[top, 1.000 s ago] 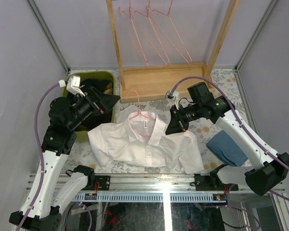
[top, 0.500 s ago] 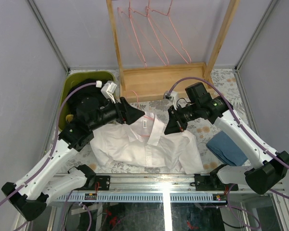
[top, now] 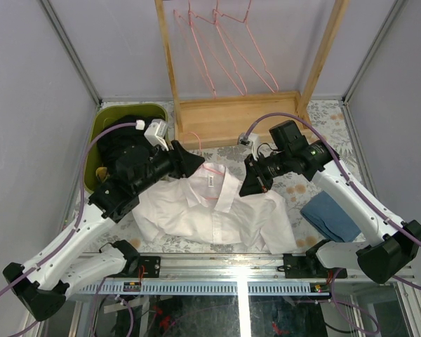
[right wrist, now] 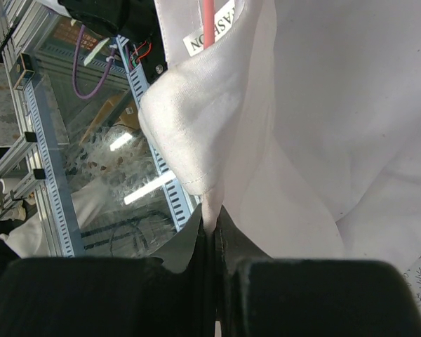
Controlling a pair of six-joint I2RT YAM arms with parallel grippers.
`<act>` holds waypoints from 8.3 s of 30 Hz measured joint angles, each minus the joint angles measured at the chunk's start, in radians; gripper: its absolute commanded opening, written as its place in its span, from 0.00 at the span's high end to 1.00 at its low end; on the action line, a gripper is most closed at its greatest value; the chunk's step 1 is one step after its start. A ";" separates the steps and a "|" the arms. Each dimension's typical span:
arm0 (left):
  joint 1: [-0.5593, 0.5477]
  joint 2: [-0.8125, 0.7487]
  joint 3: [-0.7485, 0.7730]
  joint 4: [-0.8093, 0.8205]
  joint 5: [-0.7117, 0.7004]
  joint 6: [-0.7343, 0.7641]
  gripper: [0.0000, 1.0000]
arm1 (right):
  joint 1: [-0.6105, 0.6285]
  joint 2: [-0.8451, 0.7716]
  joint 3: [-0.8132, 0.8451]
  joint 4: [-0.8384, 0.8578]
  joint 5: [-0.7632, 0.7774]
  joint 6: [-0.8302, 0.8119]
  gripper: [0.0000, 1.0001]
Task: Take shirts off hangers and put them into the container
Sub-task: Remove the shirt from the hanger.
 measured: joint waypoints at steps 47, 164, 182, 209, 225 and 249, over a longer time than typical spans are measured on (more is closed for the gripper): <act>-0.034 0.035 -0.098 0.135 0.005 -0.030 1.00 | 0.007 -0.056 0.000 0.073 0.088 0.026 0.29; -0.039 0.093 0.003 -0.126 -0.137 0.064 1.00 | 0.022 0.007 -0.068 0.380 0.105 0.222 0.97; -0.039 0.049 0.016 -0.190 -0.224 0.098 1.00 | 0.021 -0.161 -0.113 0.444 0.269 0.192 1.00; -0.045 0.029 0.018 -0.217 -0.272 0.090 1.00 | 0.018 -0.103 0.035 0.209 0.441 0.190 0.31; -0.045 0.049 0.031 -0.241 -0.275 0.078 1.00 | 0.068 0.060 0.083 0.158 0.438 0.214 0.66; -0.045 0.058 0.043 -0.246 -0.285 0.078 1.00 | 0.077 0.012 0.085 0.229 0.466 0.222 0.30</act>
